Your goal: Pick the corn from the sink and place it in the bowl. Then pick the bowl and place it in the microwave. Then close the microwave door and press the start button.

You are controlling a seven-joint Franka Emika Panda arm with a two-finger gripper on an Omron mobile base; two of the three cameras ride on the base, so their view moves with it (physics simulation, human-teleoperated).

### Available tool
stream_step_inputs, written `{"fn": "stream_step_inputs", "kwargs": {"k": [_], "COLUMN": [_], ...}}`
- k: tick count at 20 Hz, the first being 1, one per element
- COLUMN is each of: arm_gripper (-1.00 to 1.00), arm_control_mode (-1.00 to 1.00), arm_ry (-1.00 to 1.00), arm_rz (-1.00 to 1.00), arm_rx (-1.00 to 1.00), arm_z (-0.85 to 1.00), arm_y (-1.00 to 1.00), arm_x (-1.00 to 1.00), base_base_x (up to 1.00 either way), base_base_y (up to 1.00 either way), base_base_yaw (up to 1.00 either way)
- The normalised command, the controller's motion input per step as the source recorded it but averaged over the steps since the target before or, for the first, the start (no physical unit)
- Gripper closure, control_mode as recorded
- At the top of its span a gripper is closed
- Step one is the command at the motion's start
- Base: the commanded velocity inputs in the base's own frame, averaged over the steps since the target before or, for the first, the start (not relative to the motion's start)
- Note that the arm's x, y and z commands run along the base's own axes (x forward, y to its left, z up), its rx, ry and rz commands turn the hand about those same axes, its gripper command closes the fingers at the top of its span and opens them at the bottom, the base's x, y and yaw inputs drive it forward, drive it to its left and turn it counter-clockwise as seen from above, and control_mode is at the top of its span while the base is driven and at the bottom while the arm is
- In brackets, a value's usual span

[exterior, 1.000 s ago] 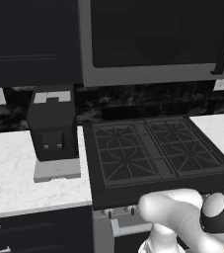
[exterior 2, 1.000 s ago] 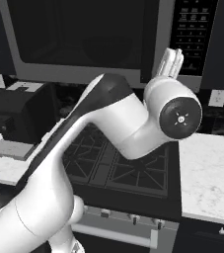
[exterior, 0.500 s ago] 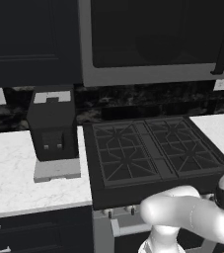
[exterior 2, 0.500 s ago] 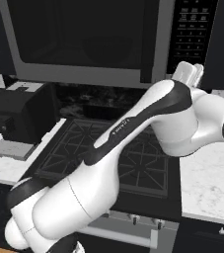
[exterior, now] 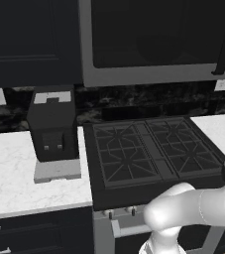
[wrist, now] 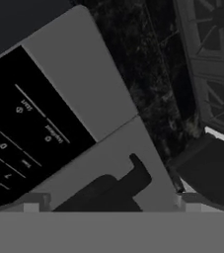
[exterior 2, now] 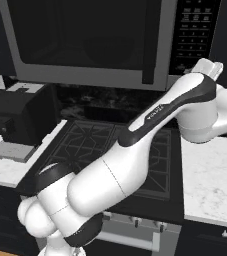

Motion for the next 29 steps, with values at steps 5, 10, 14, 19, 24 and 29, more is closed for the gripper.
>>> {"fn": "stream_step_inputs", "kwargs": {"k": [5, 10, 14, 19, 24, 29], "arm_gripper": [-1.0, -1.0, -1.0, -1.0, -1.0, -1.0], "arm_control_mode": [-1.0, -1.0, -1.0, -1.0, -1.0, -1.0], "arm_ry": [0.06, 0.08, 0.09, 0.06, -0.01, -0.06], "arm_rz": [0.0, 0.0, 0.0, 0.0, 0.0, 0.02], "arm_rx": [0.13, 0.12, 0.13, 0.12, 0.08, 0.03], "arm_z": [0.0, -0.04, -0.02, -0.08, -0.37, -0.45], "arm_y": [-0.16, -0.05, -0.04, -0.06, 0.0, 0.71], "arm_x": [0.52, 0.41, 0.45, 0.47, 0.04, -1.0], "base_base_x": [0.0, 0.0, 0.0, 0.0, 0.0, 0.0], "base_base_y": [0.0, 0.0, 0.0, 0.0, 0.0, 0.0], "base_base_yaw": [0.0, 0.0, 0.0, 0.0, 0.0, 0.0]}}
